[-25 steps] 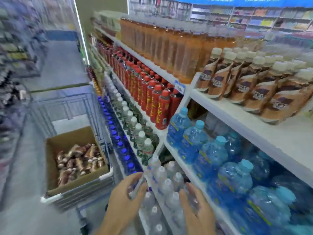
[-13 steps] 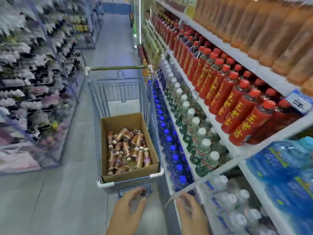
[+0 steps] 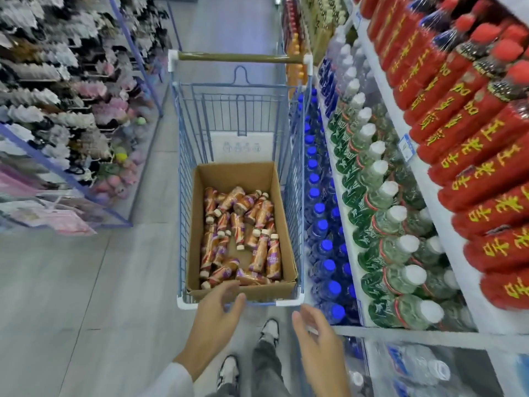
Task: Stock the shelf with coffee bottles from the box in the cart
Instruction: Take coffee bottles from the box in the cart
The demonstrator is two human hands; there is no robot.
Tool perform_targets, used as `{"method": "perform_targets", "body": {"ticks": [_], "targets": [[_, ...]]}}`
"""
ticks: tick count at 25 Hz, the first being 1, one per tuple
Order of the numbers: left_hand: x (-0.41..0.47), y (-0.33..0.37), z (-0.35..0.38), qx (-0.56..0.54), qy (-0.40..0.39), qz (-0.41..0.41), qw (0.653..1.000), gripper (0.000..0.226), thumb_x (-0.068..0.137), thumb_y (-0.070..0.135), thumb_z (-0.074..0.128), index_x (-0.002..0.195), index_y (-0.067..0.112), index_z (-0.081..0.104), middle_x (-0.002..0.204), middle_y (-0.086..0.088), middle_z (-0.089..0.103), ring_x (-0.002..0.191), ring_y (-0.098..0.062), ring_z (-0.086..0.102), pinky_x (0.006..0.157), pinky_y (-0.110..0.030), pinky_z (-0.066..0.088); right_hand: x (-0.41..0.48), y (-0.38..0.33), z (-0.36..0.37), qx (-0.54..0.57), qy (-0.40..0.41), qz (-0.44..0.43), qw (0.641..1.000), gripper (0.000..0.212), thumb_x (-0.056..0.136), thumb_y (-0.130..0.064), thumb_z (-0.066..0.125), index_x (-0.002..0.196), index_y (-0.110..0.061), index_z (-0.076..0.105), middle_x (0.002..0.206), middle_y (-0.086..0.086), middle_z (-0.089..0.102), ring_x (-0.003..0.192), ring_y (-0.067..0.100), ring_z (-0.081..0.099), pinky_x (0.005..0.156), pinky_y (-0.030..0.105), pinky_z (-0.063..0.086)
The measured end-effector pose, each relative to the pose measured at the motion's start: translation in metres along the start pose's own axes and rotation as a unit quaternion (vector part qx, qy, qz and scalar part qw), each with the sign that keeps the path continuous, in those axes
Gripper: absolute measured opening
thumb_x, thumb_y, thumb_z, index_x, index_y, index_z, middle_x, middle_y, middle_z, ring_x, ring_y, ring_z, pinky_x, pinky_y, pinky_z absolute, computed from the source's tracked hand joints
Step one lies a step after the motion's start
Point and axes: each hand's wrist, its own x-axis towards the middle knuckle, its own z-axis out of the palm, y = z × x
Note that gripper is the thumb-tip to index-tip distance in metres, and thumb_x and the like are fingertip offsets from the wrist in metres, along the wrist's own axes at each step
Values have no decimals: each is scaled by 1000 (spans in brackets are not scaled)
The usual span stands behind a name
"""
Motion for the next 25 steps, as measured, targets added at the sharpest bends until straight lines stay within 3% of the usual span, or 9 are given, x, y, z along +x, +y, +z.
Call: {"method": "perform_targets", "body": {"ticks": [3,7,10,12,13,15,18,21,25], "targets": [[48,5,19,0,-2,-45,999,21,98,34,64,118,38,62,117,19,67,109,-4,62,91,-23,49,38,-11,-8,-12,-36,16,999,27,95,-42,64,121,-34,65,122,-16,67,118,4,59,106,34,47],[140,8,55,6,-14,-156,988,44,98,36,61,137,16,57,128,-2,64,107,-17,60,96,-32,49,73,-15,-14,-2,-43,62,997,17,96,-35,67,113,-32,68,116,-16,69,113,2,61,105,33,47],[210,-8,91,32,-26,-235,971,45,96,31,59,136,11,56,130,-13,64,111,-29,58,89,-28,38,95,-9,-13,1,-37,92,995,9,93,-31,70,102,-34,71,102,-22,74,104,-3,65,99,29,50],[248,-28,114,48,-56,-265,961,42,96,35,56,128,9,61,123,-15,66,117,-35,60,87,-30,39,105,-1,-5,5,-22,119,993,11,91,-28,73,99,-35,72,101,-19,75,106,4,66,100,32,49],[263,-41,125,58,-74,-271,958,41,95,39,56,122,8,64,120,-14,66,118,-36,60,89,-33,43,108,3,-1,6,-10,138,990,15,90,-25,74,100,-36,72,103,-14,75,108,11,66,104,37,48],[288,-69,147,75,-100,-278,952,53,91,43,62,130,8,60,130,-15,62,123,-38,57,102,-40,46,115,12,9,9,12,151,988,22,87,-17,77,97,-35,73,104,-6,75,106,21,66,105,46,47],[303,-98,164,35,-119,-289,949,66,89,39,72,143,9,49,141,-13,57,128,-35,53,111,-44,41,117,19,23,16,19,157,987,20,85,-18,78,96,-35,75,100,-12,77,103,11,68,100,38,50],[303,-114,158,32,-121,-269,955,69,89,41,72,146,12,46,140,-11,58,126,-32,56,109,-46,44,120,12,35,23,-17,160,987,16,88,-23,75,98,-35,73,100,-26,73,98,-6,66,96,25,48],[278,-93,118,-26,-112,-237,965,70,83,46,77,142,19,50,128,-4,66,107,-22,67,94,-42,57,124,-14,42,-8,-78,140,987,13,92,-35,71,104,-40,69,103,-34,69,101,-13,61,97,22,46]]}}
